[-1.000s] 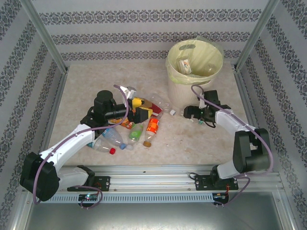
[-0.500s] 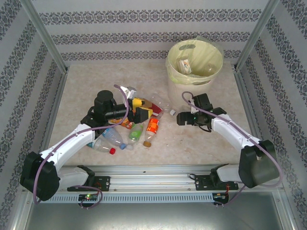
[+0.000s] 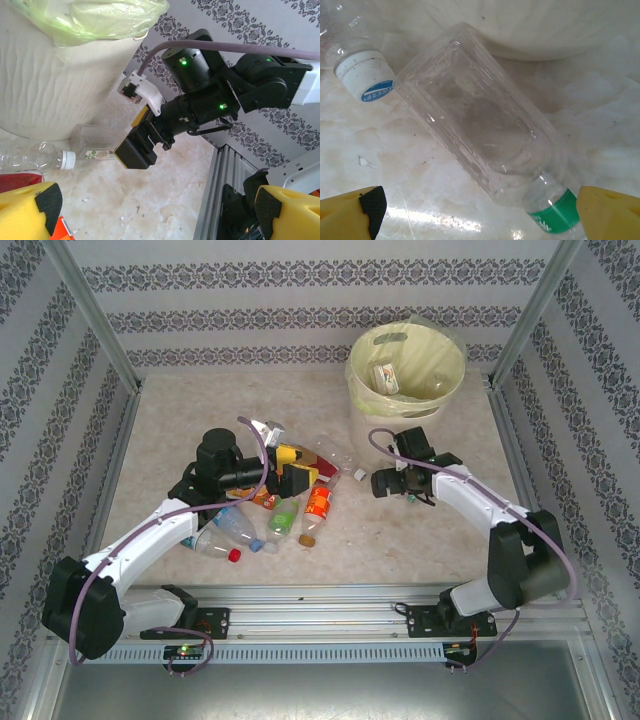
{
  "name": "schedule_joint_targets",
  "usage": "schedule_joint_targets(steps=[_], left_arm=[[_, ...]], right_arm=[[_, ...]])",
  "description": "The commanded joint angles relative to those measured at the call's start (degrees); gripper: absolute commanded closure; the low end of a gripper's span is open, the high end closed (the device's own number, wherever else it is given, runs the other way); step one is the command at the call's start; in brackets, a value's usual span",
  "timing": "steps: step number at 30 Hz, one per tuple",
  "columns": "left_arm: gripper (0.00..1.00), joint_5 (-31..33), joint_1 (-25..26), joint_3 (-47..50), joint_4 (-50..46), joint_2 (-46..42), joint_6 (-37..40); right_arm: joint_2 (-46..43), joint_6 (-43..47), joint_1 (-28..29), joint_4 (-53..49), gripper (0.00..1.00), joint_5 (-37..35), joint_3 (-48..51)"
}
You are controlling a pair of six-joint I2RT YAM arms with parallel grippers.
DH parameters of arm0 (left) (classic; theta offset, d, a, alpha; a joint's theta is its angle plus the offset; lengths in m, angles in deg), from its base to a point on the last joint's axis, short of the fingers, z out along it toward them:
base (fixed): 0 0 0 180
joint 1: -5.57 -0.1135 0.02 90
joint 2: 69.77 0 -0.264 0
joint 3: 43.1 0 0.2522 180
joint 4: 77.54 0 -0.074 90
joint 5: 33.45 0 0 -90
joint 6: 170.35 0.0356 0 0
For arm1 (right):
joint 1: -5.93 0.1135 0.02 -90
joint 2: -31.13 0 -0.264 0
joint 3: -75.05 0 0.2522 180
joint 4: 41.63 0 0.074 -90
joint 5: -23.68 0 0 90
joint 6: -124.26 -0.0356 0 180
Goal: Put the plastic bottles in the bin
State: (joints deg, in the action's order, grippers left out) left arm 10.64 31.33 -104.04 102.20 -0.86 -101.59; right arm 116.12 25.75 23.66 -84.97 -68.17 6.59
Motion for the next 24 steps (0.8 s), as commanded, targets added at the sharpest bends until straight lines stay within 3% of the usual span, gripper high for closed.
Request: schedule_joint_targets(steps=[1,9,18,24], left_arm=[[0.00,-0.88,-0.31,-0.64,1.88,-0.26,0.18],[0.00,-1.03,-0.35,-0.66,1.88,0.04,0.39],[0.00,-0.98,-0.34,-0.64,1.58,0.15,0.56],[0.00,-1.03,-0.36,-0.66,1.79,0.18,0.41]], right_arm=[[3.50,3.55,-0.17,0.41,0.02,-1.77,-3.42],[8.90,6.39,-0.08,0.05,0.02,-3.95,-6.32],[9.91,5.73,3.03,-0.98,0.02,-0.98,-6.27],[6.82,3.56,5.11,-0.56,0.10,-2.08,-3.44]])
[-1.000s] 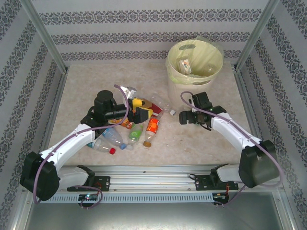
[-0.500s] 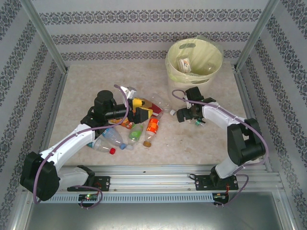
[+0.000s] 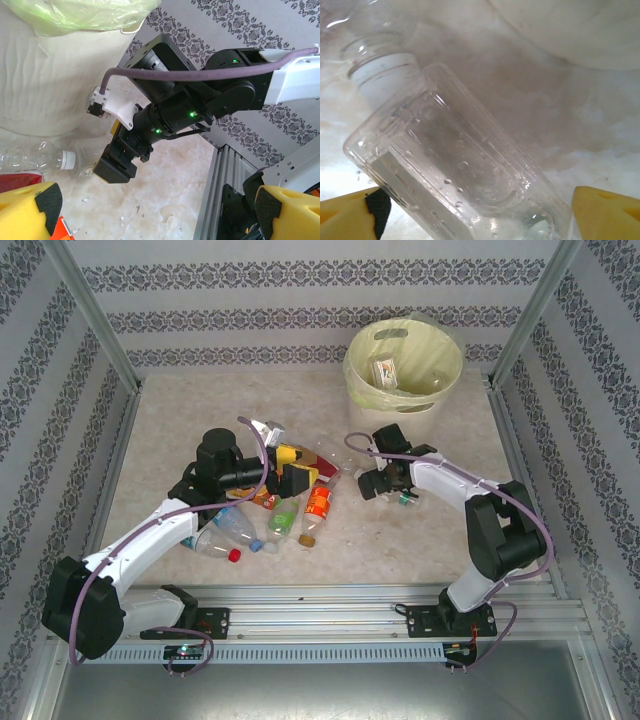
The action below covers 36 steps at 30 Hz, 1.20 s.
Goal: Put the plastic bottles in the bin
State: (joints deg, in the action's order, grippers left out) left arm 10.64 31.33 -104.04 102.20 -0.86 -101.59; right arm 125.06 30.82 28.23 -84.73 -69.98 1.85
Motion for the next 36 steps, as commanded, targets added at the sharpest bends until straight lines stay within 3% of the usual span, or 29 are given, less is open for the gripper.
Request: schedule_joint_targets(steps=[1,6,15,23,36], left_arm=[[0.00,-1.16,-0.35,-0.68,1.94,0.26,0.27],[0.00,-1.30,-0.35,-0.76,1.81,0.18,0.28],[0.00,-1.36,-0.30,-0.66,1.91,0.29,0.20],[0.00,-1.20,-0.30,-0.65,1.87,0.17,0.40],[0.00,-1.03,-0.36,-0.74,1.54,0.03,0.49]], right_arm=[[-2.14,-1.46,0.49,-0.93,0.13,-0.37,1.21],[-0.05,0.42,0.70,-3.57,0.22,0.16,-1.53],[5.76,2.92,2.19,-9.24,0.19,6.47,-7.28],[9.15,3.44,3.80,-11.44,0.22,3.37,-9.79],[9.48,2.52,5.64,-10.61,0.36,1.29,-10.21]])
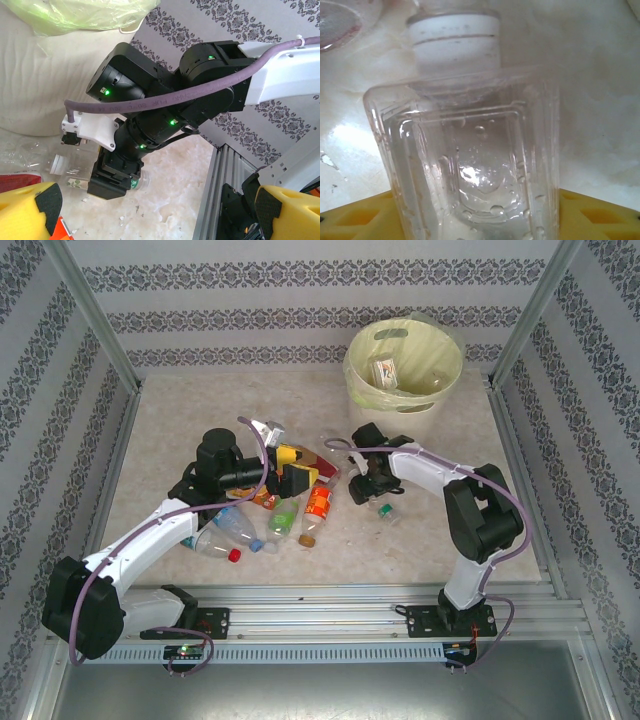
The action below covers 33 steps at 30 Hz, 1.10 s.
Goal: Put the plastic bottles in the bin
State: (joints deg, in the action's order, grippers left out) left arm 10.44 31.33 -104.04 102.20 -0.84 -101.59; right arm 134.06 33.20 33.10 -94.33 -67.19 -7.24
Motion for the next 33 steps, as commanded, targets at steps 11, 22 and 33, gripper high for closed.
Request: schedule_joint_targets(steps=[11,22,33], left_arm=[[0.00,-0.49,-0.36,-0.43,2.18,-0.41,0.40],[0.00,0.80,-0.35,0.87,4.69,-1.18,-0.63],[0.00,2.60,-0.33,1.30,5.56,-2.04,-1.62]], right_arm=[[-8.59,-2.94,1.37,-0.77,0.46,-1.90,2.52],[-23.73,-9.17,2.59,-1.39,0.48,-0.85,5.37],[-33.42,-14.21,2.93,-1.63,0.49,-0.61,-0.56]])
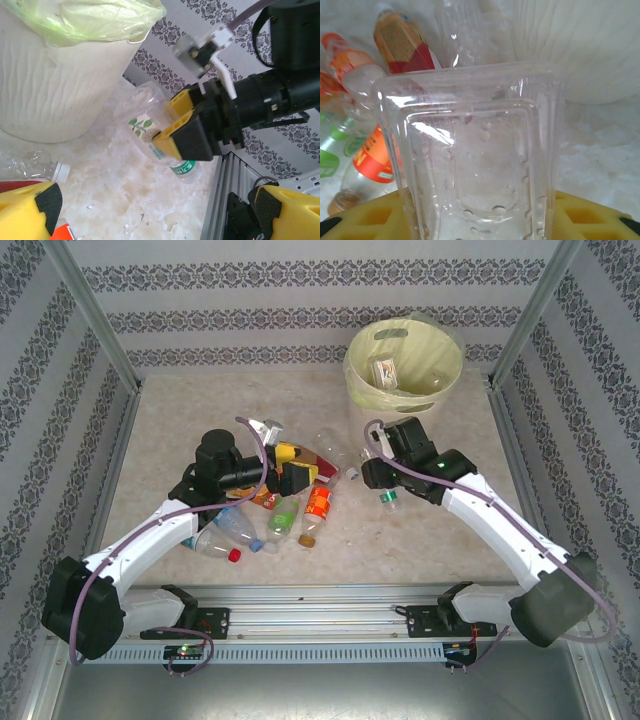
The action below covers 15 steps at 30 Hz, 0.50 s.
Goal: Put the plastic bottles in the bin
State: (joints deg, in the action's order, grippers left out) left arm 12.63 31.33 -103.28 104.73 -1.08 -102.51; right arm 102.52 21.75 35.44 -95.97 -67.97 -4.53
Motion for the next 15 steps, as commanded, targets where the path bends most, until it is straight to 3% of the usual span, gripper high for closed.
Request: schedule_joint_targets(steps=[1,15], left_arm=[[0.00,0.50,-0.35,0.67,3.08,-1.89,-0.62],[0.00,4.20,-0.39,2.28,4.21,-4.15,0.53]], right_arm=[[-2.24,-3.07,0.48,-0.03,0.49,0.16,-4.49],[5.19,-4.36,-3.06,-0.53,0.52,-4.97,-29.27]])
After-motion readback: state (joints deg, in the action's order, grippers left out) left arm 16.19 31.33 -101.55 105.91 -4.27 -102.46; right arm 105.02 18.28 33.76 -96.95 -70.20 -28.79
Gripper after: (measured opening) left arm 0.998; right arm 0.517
